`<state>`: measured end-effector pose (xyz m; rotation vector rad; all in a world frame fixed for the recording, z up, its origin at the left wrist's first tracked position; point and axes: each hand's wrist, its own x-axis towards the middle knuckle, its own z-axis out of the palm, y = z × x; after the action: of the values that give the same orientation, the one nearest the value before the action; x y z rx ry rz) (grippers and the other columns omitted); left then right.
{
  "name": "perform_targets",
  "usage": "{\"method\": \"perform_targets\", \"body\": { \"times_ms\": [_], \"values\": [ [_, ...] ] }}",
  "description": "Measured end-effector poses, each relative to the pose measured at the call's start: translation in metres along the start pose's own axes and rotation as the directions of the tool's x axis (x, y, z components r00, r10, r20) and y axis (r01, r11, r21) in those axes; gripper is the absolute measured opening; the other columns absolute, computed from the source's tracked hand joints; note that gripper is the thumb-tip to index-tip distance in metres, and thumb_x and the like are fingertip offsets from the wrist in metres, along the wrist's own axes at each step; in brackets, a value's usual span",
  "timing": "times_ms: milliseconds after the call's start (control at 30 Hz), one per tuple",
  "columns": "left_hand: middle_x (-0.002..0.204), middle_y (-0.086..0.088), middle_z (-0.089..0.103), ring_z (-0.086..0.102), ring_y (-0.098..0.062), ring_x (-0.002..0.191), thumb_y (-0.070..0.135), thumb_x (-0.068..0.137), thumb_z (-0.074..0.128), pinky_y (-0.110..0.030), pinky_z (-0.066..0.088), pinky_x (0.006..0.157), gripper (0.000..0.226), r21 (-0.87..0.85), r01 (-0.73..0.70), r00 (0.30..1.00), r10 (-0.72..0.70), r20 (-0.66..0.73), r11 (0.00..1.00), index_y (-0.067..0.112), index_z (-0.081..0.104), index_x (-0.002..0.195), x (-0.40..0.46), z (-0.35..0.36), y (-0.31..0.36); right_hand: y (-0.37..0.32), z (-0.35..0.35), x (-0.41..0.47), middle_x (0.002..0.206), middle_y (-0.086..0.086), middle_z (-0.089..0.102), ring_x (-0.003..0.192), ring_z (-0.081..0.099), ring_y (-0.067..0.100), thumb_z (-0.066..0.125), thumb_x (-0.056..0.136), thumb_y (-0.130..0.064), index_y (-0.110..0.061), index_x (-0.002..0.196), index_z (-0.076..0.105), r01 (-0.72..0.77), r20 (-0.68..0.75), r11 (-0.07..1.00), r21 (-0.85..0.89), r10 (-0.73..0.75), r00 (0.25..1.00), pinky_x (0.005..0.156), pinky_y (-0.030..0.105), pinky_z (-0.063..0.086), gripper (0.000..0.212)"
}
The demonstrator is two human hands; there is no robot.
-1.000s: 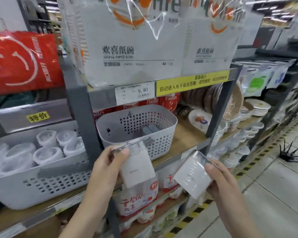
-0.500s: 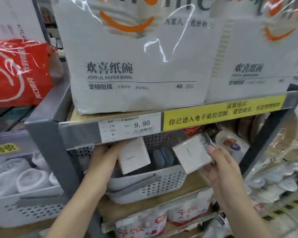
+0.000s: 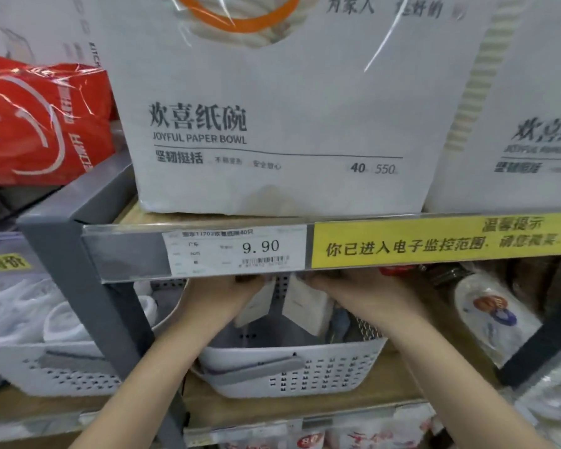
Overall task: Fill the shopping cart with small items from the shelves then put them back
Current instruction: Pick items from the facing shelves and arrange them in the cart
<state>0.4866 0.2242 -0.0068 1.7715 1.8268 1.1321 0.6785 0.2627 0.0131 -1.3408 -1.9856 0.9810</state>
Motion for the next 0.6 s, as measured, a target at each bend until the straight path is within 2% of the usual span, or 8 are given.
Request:
{"method": "perform_targets", "body": {
  "times_ms": [67, 100, 233, 333, 433, 467, 533, 600],
  "values": [
    [0.083, 0.032, 0.046, 0.043, 0.019, 0.071, 0.032, 0.087, 0.066, 0.002, 0.036, 0.061, 0.017, 0.078, 0.015, 1.0, -0.016, 0.005, 0.997, 0.038, 0.053, 0.096, 0.004, 0.003, -0.001, -0.001, 0.003, 0.008, 0.098, -0.012, 0.06, 0.103, 0.058, 0.011, 0.061, 0.092, -0.027, -0.023, 0.103, 0.057, -0.047, 0.088, 0.998, -0.052, 0.051, 0.995, 0.088, 0.02, 0.05, 0.013],
    [0.083, 0.029, 0.046, 0.045, 0.012, 0.072, 0.031, 0.088, 0.065, 0.0, 0.036, 0.06, 0.015, 0.114, 0.031, 0.999, -0.032, 0.003, 0.993, 0.036, 0.054, 0.096, 0.006, 0.005, -0.003, -0.001, 0.005, 0.013, 0.106, -0.001, 0.063, 0.104, 0.06, 0.017, 0.06, 0.092, -0.025, -0.017, 0.109, 0.058, -0.075, 0.124, 0.994, -0.073, 0.084, 0.989, 0.088, 0.03, 0.053, 0.018],
    [0.092, 0.013, 0.054, 0.047, -0.004, 0.089, 0.029, 0.09, 0.06, -0.014, 0.034, 0.069, 0.011, 0.244, 0.149, 0.983, -0.171, 0.071, 0.958, 0.025, 0.056, 0.099, 0.015, 0.011, -0.004, 0.005, 0.014, 0.033, 0.124, 0.016, 0.058, 0.11, 0.06, 0.029, 0.053, 0.097, -0.021, -0.008, 0.125, 0.051, -0.156, 0.263, 0.982, -0.105, 0.179, 0.948, 0.088, 0.041, 0.055, 0.031],
    [0.094, 0.005, 0.055, 0.054, -0.014, 0.098, 0.027, 0.087, 0.06, -0.021, 0.038, 0.075, 0.014, 0.338, 0.205, 0.955, -0.264, 0.136, 0.918, 0.021, 0.052, 0.097, 0.023, 0.014, -0.003, 0.014, 0.02, 0.049, 0.127, 0.013, 0.055, 0.112, 0.059, 0.029, 0.054, 0.094, -0.02, -0.011, 0.129, 0.049, -0.145, 0.355, 0.973, -0.178, 0.201, 0.913, 0.086, 0.038, 0.056, 0.036],
    [0.104, -0.003, 0.054, 0.053, -0.022, 0.109, 0.024, 0.087, 0.059, -0.029, 0.041, 0.084, 0.015, 0.466, 0.179, 0.916, -0.319, 0.243, 0.867, 0.022, 0.048, 0.097, 0.032, 0.018, -0.001, 0.021, 0.027, 0.062, 0.105, 0.005, 0.058, 0.093, 0.06, 0.021, 0.066, 0.082, -0.024, -0.017, 0.107, 0.055, 0.002, 0.384, 0.951, -0.309, 0.123, 0.915, 0.072, 0.033, 0.056, 0.029],
    [0.104, -0.005, 0.055, 0.053, -0.023, 0.108, 0.022, 0.086, 0.059, -0.031, 0.043, 0.084, 0.014, 0.476, 0.18, 0.897, -0.343, 0.28, 0.861, 0.021, 0.047, 0.094, 0.035, 0.021, -0.002, 0.022, 0.029, 0.063, 0.099, 0.005, 0.059, 0.089, 0.058, 0.019, 0.069, 0.077, -0.03, -0.016, 0.102, 0.055, 0.062, 0.383, 0.925, -0.375, 0.094, 0.919, 0.072, 0.035, 0.053, 0.032],
    [0.105, -0.009, 0.059, 0.055, -0.027, 0.107, 0.016, 0.081, 0.059, -0.034, 0.045, 0.086, 0.013, 0.471, 0.181, 0.87, -0.364, 0.332, 0.863, 0.017, 0.049, 0.088, 0.044, 0.027, -0.007, 0.027, 0.034, 0.067, 0.101, 0.005, 0.059, 0.093, 0.056, 0.02, 0.073, 0.071, -0.035, -0.014, 0.111, 0.054, 0.132, 0.379, 0.885, -0.447, 0.054, 0.924, 0.081, 0.035, 0.049, 0.049],
    [0.112, -0.014, 0.061, 0.056, -0.029, 0.107, 0.012, 0.079, 0.059, -0.035, 0.046, 0.088, 0.017, 0.476, 0.196, 0.847, -0.392, 0.358, 0.857, 0.013, 0.057, 0.095, 0.051, 0.035, -0.014, 0.031, 0.038, 0.069, 0.1, 0.004, 0.058, 0.092, 0.055, 0.021, 0.077, 0.071, -0.036, -0.012, 0.113, 0.053, 0.174, 0.395, 0.858, -0.484, 0.037, 0.918, 0.079, 0.033, 0.048, 0.054]
  ]
}}
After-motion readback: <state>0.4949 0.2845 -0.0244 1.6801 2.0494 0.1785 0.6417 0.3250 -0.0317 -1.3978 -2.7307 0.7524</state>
